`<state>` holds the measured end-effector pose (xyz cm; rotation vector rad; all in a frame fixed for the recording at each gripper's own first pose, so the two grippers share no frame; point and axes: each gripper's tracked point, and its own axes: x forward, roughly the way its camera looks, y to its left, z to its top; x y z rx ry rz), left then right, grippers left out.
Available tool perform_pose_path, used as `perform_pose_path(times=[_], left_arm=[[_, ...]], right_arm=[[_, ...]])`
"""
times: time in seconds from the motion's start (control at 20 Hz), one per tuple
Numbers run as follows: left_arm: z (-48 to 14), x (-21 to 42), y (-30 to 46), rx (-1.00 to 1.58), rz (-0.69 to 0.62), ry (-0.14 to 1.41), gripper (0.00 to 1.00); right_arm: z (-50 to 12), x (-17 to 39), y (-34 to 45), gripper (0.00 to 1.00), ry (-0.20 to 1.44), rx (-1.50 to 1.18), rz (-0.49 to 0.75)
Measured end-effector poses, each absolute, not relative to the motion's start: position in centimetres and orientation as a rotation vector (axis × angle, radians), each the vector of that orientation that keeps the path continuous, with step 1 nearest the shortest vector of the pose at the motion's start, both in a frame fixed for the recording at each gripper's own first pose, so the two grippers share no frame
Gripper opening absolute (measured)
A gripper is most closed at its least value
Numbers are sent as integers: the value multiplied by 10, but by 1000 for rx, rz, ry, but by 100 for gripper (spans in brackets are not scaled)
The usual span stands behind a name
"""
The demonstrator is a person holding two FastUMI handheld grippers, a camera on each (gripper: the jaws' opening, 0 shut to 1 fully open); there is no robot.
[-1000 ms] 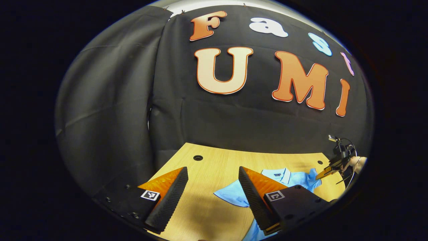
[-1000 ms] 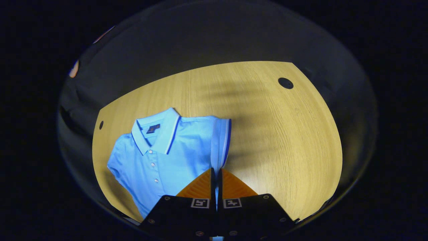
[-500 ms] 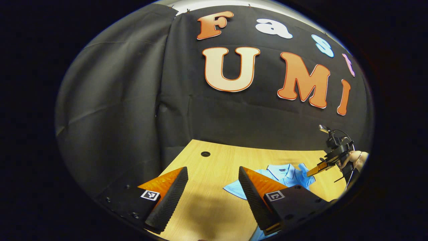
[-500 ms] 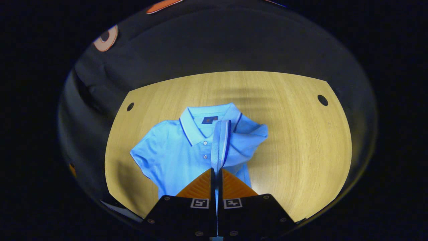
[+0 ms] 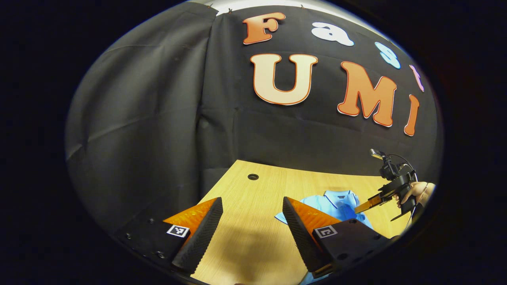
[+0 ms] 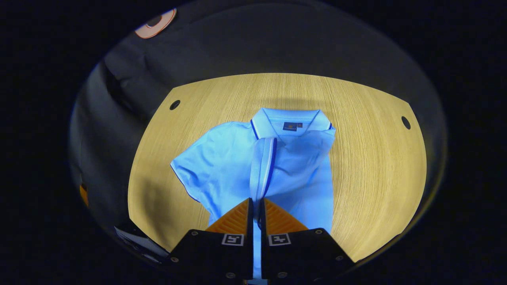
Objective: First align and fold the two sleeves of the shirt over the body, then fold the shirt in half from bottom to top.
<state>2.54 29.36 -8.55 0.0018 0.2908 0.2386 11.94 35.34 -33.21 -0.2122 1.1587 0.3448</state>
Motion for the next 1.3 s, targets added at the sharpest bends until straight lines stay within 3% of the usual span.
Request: perform_pose_path(times=[0.05, 0.1, 0.15, 0.3, 0.4, 0.45, 0.85, 1.3], left_arm=[[-86, 27, 291, -1, 235, 295, 99], [-87, 27, 288, -4, 230, 299, 99], [-88, 29, 286, -5, 225, 305, 99], [-93, 35, 277, 3, 217, 325, 99], [-93, 43, 267, 2, 203, 330, 99], [-94, 47, 261, 0, 192, 340, 99], [-135, 90, 205, -68, 86, 514, 99], [-210, 141, 183, -72, 74, 773, 99]], right_arm=[[-334, 113, 361, 11, 1172, -172, 358], [-325, 110, 366, 17, 1172, -143, 373], [-325, 111, 367, 31, 1160, -133, 377], [-315, 108, 365, 49, 1125, -109, 377], [-309, 102, 364, 73, 1119, -65, 379], [-306, 100, 360, 96, 1113, -57, 372], [-276, 93, 306, 99, 1000, -68, 306], [-280, 72, 217, 99, 1024, 83, 174]])
